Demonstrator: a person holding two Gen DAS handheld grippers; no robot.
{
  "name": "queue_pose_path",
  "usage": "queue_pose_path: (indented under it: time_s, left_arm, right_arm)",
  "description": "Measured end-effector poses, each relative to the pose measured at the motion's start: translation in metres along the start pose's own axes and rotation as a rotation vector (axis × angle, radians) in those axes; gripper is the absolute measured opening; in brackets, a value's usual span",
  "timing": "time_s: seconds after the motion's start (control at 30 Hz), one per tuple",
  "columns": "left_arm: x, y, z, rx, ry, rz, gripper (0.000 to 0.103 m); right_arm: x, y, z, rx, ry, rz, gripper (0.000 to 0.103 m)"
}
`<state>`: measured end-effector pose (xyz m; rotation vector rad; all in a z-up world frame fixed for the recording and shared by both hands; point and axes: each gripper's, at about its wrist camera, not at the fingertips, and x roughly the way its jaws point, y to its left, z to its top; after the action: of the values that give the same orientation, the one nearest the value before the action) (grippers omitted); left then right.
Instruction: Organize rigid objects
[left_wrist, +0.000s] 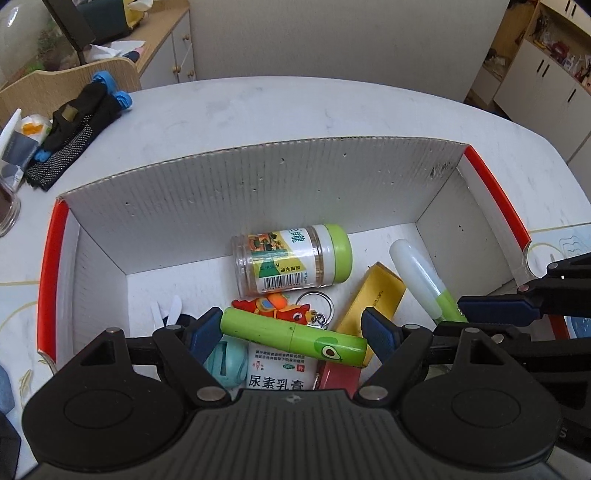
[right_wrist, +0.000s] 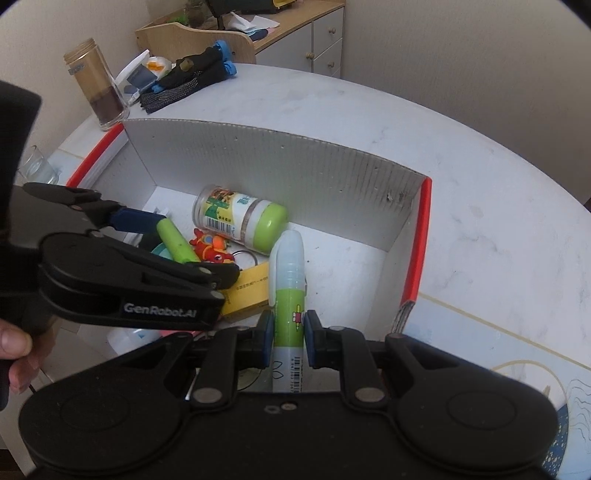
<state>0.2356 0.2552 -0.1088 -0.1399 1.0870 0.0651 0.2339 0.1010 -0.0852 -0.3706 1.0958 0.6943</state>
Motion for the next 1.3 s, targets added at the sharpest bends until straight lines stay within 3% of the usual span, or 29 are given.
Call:
queue_pose_path:
  time_s: [0.2,0.63,1.03,1.3]
  left_arm:
    - [0.011,-0.002,0.000,0.007,0.083,-0.019,0.082]
    - [0.001,-0.005,-0.003,0.008,0.061,-0.020,0.082]
    - [-0.045,-0.015,-0.023,0.015,-0.088,-0.028,0.082]
    - [-0.088,-0.016,-0.046,-0.041,-0.215,-0.047,0.082]
  right_arm:
    - [-0.001,0.000,-0.002,-0.010,0.007,-0.019,0.017]
    - [-0.020,-0.017,-0.013,0.056,-0.019,0.016,0.025]
    - [-0.059,-0.021,-0.027,0.083,-0.097,0.055,0.036]
    - [-0.094,-0.018,-0.045,0.077,-0.173,0.108,0.055]
